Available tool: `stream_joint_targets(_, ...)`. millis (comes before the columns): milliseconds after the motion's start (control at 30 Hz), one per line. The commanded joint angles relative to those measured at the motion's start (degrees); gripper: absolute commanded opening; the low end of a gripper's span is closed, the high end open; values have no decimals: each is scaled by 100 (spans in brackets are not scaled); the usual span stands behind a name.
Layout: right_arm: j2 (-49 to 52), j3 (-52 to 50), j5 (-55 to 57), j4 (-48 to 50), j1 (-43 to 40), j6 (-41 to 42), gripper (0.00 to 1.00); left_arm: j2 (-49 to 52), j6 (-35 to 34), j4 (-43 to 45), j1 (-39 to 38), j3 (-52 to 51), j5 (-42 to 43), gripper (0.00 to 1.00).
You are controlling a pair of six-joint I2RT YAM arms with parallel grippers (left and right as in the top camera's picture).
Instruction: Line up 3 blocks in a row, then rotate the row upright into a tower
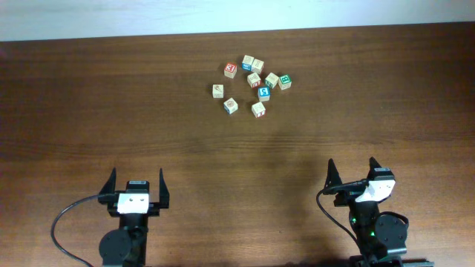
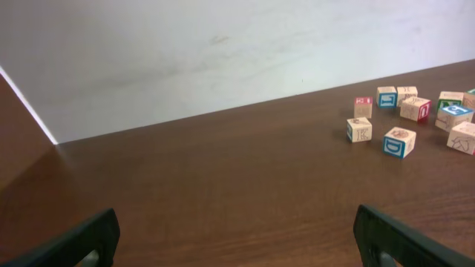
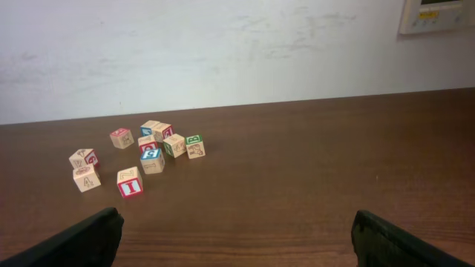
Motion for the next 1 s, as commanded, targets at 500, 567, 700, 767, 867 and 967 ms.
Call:
stream_joint_targets(500,57,704,-422,-181,-37,-313,98,1628,-37,7,35,1102,669,99)
stream_joint_targets(567,109,872,-420,-358,-37,-321,98,2065,-37,4,35,1390,669,99)
stream_joint_targets(700,153,949,-420,-439,-37,-546,98,2634,-37,11,35,1709,667,99)
stream_joint_targets(767,153,949,-420,-439,-37,-546,98,2719,-37,20,35,1727,669,99)
stream_joint_targets(867,155,949,-444,-439,-37,-544,98,2721,-39,55,35,1744,719,99)
stream_joint_targets(967,256,1029,-584,-439,-37,-542,98,2734,-37,48,35,1869,807,99)
